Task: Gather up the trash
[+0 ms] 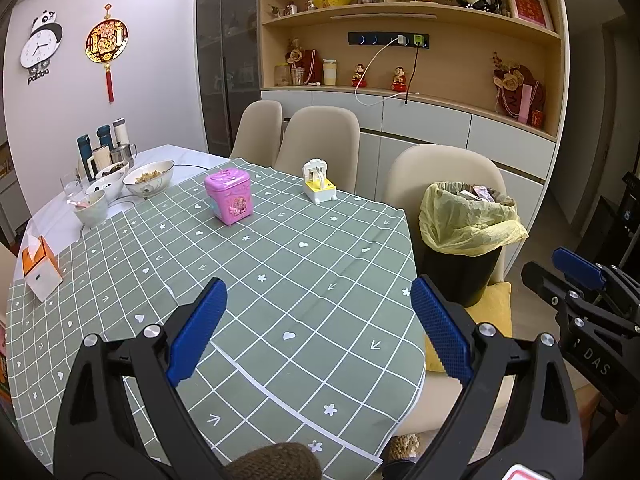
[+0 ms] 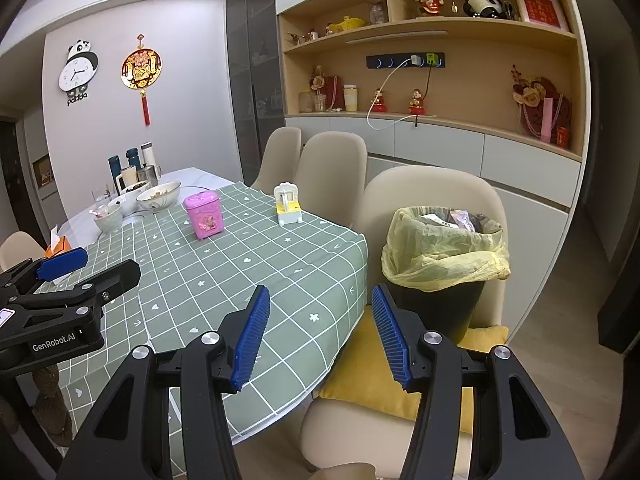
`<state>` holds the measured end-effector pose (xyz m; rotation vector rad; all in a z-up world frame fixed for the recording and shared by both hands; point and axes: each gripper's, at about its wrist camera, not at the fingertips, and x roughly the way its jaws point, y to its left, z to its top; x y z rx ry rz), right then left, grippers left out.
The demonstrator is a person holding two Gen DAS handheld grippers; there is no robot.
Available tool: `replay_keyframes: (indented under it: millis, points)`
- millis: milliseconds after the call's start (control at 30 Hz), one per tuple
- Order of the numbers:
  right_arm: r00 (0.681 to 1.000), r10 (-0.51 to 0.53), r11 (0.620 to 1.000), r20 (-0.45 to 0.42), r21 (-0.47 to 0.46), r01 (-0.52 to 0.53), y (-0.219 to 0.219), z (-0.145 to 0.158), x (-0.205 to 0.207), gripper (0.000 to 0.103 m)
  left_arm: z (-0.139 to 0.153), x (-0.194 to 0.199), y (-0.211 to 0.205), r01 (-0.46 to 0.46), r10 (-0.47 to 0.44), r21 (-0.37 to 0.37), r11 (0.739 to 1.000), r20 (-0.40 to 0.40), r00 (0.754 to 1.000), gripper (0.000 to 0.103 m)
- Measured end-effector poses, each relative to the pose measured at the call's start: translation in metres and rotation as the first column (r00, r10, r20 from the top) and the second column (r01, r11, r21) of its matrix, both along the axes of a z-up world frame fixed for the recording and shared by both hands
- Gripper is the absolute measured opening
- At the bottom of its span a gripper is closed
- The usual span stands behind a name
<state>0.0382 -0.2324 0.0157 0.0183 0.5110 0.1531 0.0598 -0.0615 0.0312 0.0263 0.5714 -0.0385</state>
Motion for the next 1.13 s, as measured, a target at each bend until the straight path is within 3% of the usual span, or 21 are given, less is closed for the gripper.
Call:
replay_keyframes:
  millis: [867, 967, 1067, 1133]
  points:
    - [1.0, -0.018, 1.0, 0.007, 0.005, 0.018, -0.003, -0.002, -0.005, 0.05, -0.003, -0.002, 0.001, -0.013, 0.013, -0.003, 1.0, 0.002, 1.0, 0.089]
    - [1.0, -0.008, 1.0, -0.005, 0.003, 0.008, -0.002, -0.006, 0.005, 0.05, -0.01, 0.008, 0.005, -0.019, 0.019, -0.015, 1.0, -0.03, 0.999, 0.089]
    - [0.998, 0.053, 0.998, -0.028, -0.035, -0.053, 0.014, -0.012, 0.031, 0.05, -0.029, 0.032, 0.04, -0.124, 0.121, -0.025, 0.992, -0.108, 0.987, 0.089]
    - [0.98, 0.174, 0.979, -0.101, -0.094, -0.183, 0.046, -0.026, 0.063, 0.05, -0.044, 0.047, 0.089, -0.292, 0.278, -0.073, 0.954, -0.153, 0.948, 0.089]
